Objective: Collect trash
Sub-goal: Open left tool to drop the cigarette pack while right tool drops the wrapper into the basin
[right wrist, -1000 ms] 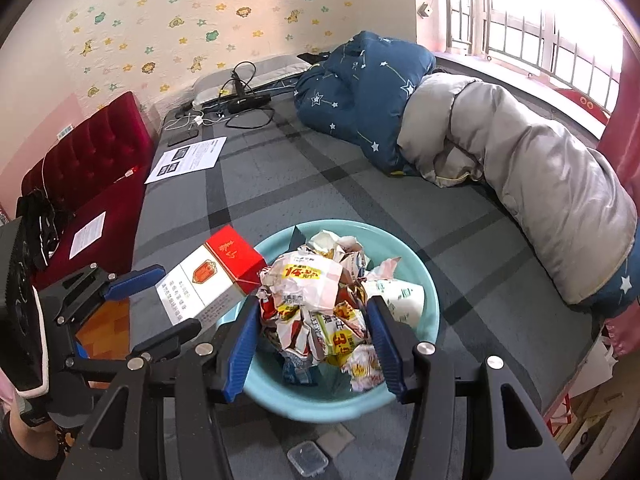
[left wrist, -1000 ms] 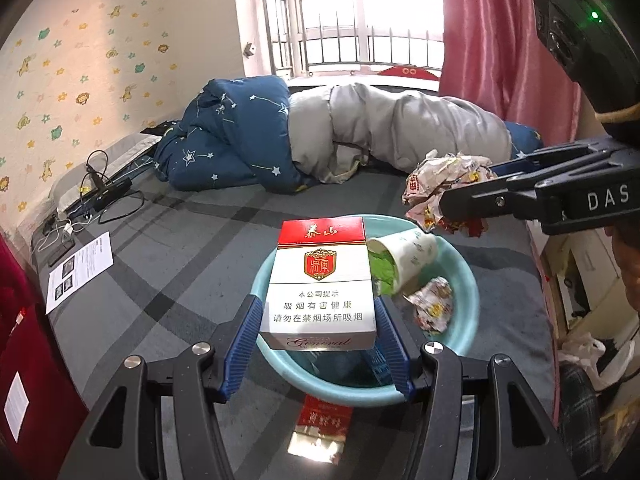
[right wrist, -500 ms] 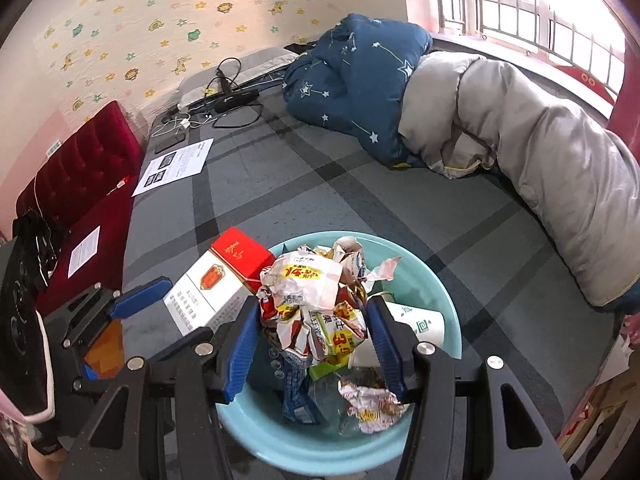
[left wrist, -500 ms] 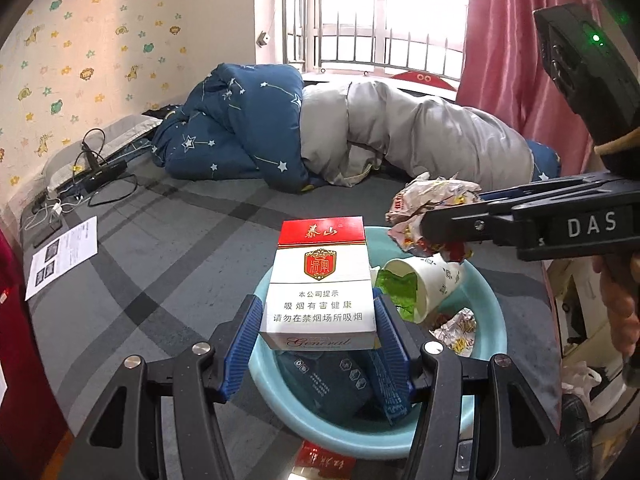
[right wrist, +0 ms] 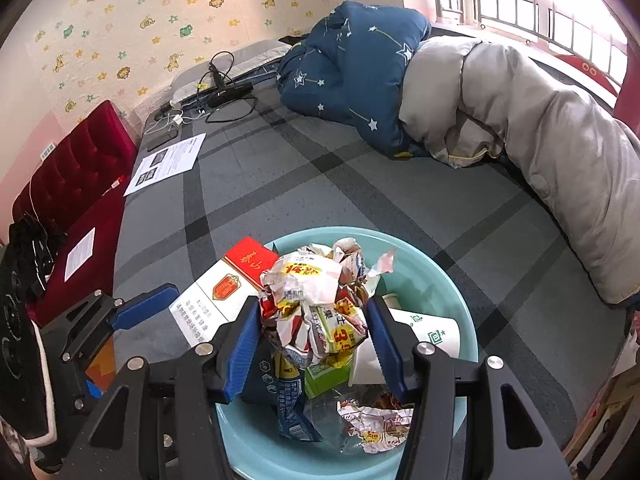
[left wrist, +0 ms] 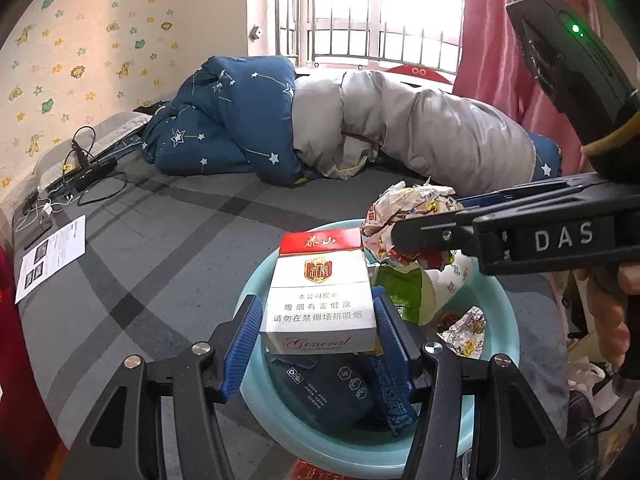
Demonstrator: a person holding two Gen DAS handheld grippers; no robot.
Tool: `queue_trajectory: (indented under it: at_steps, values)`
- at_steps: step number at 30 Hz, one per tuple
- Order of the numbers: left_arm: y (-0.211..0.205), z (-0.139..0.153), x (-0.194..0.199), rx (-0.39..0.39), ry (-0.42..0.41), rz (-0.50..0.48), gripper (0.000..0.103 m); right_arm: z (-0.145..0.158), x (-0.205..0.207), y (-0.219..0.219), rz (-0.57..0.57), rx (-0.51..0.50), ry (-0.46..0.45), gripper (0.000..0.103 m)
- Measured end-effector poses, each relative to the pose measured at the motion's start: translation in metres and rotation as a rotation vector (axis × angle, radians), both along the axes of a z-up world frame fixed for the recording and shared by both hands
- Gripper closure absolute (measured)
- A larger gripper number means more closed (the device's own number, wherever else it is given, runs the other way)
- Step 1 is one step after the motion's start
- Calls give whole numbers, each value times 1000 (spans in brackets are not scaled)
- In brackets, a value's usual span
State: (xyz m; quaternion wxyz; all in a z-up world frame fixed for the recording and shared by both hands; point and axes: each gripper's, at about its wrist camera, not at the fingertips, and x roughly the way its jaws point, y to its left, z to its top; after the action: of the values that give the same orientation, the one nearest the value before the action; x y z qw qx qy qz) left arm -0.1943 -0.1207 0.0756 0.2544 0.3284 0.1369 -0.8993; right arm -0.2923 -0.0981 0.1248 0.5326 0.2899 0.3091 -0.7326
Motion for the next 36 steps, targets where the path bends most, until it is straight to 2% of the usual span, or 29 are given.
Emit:
queue_trajectory:
  at_steps: [11,15,17,18,19,22,36]
  values:
    - [0,-6,0,6,-13,5,41,-3,-2,-3,-13,1,-3,44]
    - [6,-9,1,2,-25,4,40,-3,-2,-1,-23,5,-10,36]
    - [9,-8,3,3,-16,6,30,-2,-2,1,-34,7,-8,24]
    - [10,-7,5,4,-10,11,11,-2,-1,3,-41,6,-5,16]
    - [12,-7,7,1,-4,15,1,-1,0,6,-45,5,-3,9]
    - [18,-1,13,-13,14,13,0,1,2,13,-65,2,9,1]
    - [46,22,45,-82,-3,74,0,17,33,56,-60,-2,80,0]
